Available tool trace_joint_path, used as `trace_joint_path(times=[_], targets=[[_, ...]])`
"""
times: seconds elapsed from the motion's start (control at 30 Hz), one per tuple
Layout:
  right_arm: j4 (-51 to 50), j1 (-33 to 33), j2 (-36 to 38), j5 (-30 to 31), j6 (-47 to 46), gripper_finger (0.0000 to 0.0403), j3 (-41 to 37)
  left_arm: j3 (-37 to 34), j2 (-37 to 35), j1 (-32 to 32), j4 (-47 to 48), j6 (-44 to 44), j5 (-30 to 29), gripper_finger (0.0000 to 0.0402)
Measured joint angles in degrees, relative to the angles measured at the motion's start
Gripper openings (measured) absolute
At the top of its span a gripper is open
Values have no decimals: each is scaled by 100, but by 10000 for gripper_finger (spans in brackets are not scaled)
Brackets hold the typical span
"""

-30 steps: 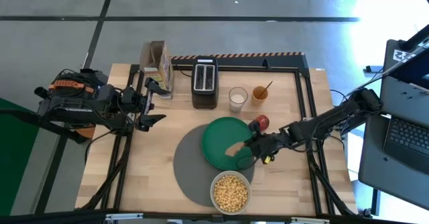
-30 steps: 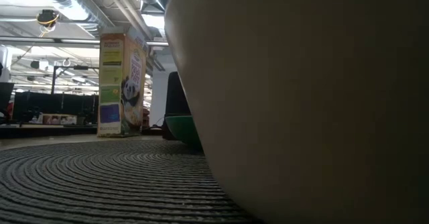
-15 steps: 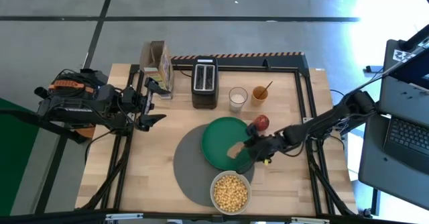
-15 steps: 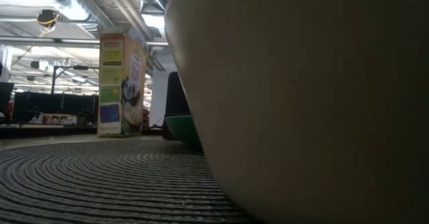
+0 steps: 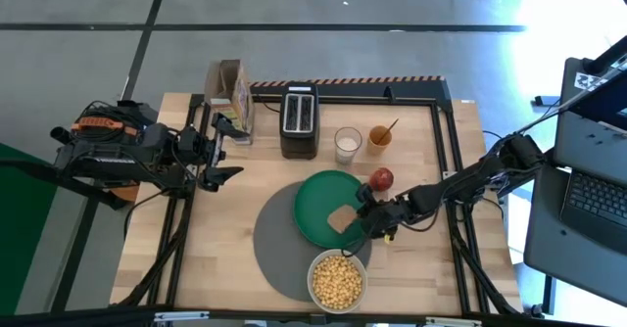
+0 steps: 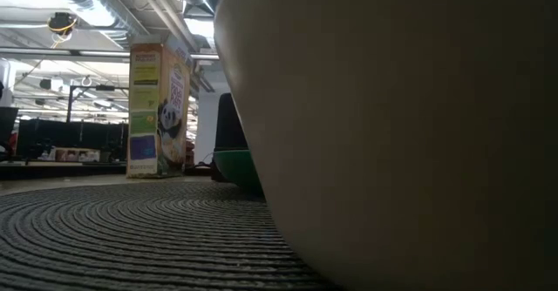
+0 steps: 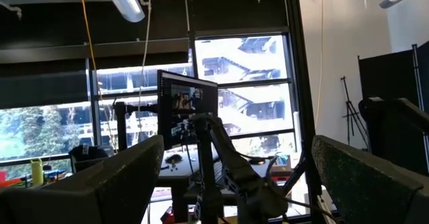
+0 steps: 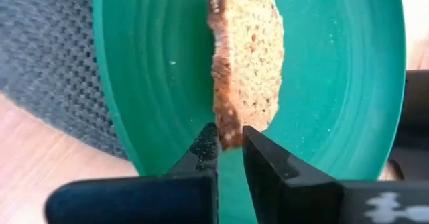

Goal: Arrange a breakfast setting
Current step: Put the toasted bread on the green plate, then put the apple on the green plate

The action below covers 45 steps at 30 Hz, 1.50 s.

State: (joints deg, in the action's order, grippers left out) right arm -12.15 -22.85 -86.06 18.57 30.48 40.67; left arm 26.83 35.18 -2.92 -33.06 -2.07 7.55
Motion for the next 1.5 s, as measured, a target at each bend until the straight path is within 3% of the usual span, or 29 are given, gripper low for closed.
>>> trace_joint_path(times=[0.4,0.8,1.1,1.33,1.5], targets=[[-1220,0,2,-130,83,92,747,0,0,0,2,4,-2,376],[-3030,2,255,751,-762,163,1311,0,0,0,44,52,0,376],[-3944,493,1045,917,-1827,268,1311,0,0,0,76,151,57,376],[-4018,1592,1169,106,-1618,388,1192,0,0,0,68,163,59,376],[-3796,2303,1169,-530,-1180,380,1117,0,0,0,77,159,61,376]])
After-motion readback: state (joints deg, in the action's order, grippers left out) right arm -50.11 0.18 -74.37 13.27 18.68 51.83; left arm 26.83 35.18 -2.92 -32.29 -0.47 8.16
